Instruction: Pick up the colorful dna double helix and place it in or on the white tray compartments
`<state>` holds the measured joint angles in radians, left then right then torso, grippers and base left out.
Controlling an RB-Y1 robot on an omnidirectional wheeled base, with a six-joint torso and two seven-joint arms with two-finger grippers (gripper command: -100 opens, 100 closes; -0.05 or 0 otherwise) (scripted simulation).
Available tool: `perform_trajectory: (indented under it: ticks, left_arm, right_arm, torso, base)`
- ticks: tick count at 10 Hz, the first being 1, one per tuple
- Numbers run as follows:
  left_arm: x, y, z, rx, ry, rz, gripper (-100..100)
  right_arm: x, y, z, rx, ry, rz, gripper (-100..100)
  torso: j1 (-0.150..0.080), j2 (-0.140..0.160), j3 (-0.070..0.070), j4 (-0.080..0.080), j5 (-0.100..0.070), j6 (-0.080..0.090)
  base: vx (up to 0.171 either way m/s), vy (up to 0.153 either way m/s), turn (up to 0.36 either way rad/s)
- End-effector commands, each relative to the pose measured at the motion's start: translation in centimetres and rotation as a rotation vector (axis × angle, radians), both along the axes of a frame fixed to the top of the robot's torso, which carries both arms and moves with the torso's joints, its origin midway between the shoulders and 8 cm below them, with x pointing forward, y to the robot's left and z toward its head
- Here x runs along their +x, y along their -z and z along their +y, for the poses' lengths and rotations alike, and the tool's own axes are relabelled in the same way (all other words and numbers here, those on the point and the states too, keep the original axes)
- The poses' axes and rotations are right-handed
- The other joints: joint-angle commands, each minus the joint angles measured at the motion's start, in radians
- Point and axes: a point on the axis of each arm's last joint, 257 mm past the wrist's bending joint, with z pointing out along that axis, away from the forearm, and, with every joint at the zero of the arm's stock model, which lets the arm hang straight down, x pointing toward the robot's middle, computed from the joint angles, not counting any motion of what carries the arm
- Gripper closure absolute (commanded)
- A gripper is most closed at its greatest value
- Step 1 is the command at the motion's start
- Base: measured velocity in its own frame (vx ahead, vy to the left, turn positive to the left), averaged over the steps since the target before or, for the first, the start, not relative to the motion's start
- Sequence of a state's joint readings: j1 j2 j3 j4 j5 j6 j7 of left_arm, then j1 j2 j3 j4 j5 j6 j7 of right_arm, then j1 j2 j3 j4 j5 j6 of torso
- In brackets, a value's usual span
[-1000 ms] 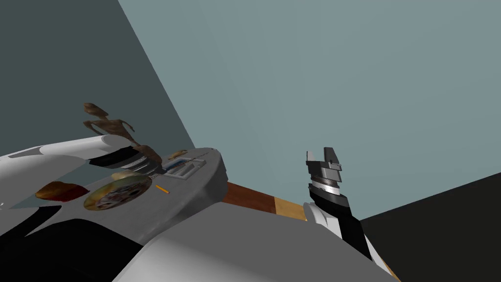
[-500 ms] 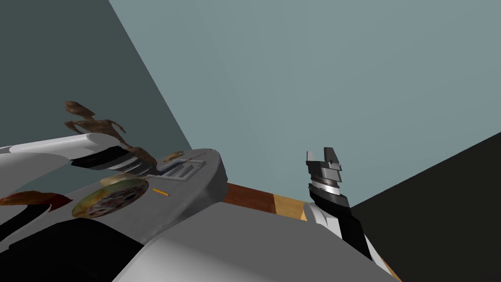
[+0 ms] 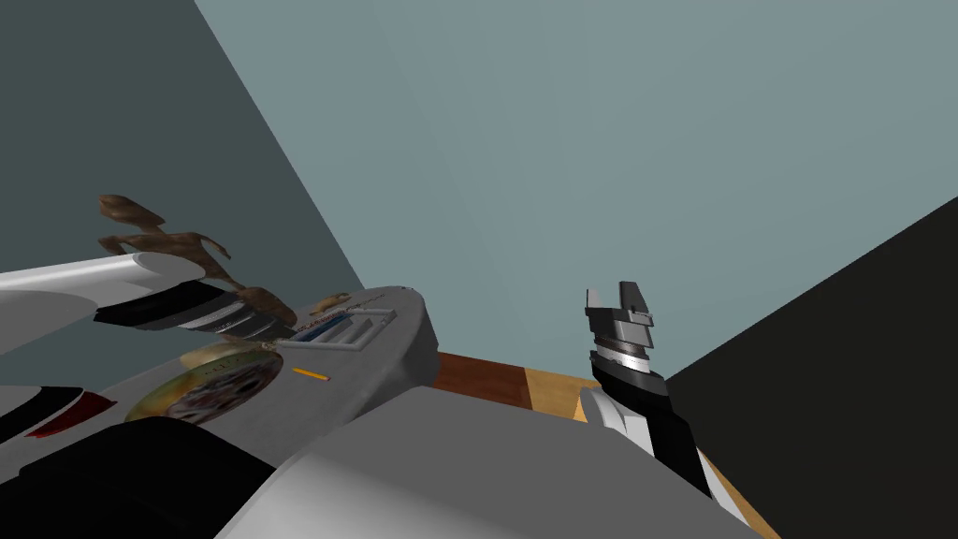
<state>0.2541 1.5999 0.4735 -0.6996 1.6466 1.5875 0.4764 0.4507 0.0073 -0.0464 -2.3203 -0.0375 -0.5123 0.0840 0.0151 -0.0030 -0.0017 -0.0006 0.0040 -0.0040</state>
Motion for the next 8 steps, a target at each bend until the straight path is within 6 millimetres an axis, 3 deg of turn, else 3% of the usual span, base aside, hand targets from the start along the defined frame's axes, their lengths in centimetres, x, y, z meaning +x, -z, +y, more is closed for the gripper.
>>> perform_trajectory:
  ticks: [1,2,6,7,8]
  left_arm:
    - [0.0,0.0,0.0,0.0,0.0,0.0,100]
    - [0.0,-0.1,0.0,0.0,-0.002,-0.001,-100]
    - [0.0,-0.1,0.0,0.0,-0.002,-0.001,-100]
    - [0.0,-0.1,0.0,0.0,-0.002,-0.001,0]
    - [0.7,-2.1,-0.4,0.004,0.003,-0.005,-100]
  right_arm:
    - [0.0,0.0,0.0,0.0,0.0,0.0,0]
    - [0.0,0.0,0.0,0.0,0.0,0.0,0]
    - [0.0,0.0,0.0,0.0,0.0,0.0,0]
    - [0.0,0.0,0.0,0.0,0.0,0.0,0]
    - [0.0,0.0,0.0,0.0,0.0,0.0,0]
  torso:
    - [0.0,0.0,0.0,0.0,0.0,0.0]
    - [-0.002,-0.001,-0.001,-0.001,0.001,0.0]
    - [-0.004,-0.002,-0.001,-0.001,0.0,0.0]
    - [-0.004,-0.002,-0.001,-0.001,0.0,0.0]
    - [-0.004,-0.002,-0.001,-0.001,0.0,0.0]
  base:
    - [-0.006,0.053,-0.012]
    - [-0.002,0.008,-0.001]
    - [0.0,0.0,0.0]
    - [0.0,0.0,0.0]
    - [-0.021,0.003,0.028]
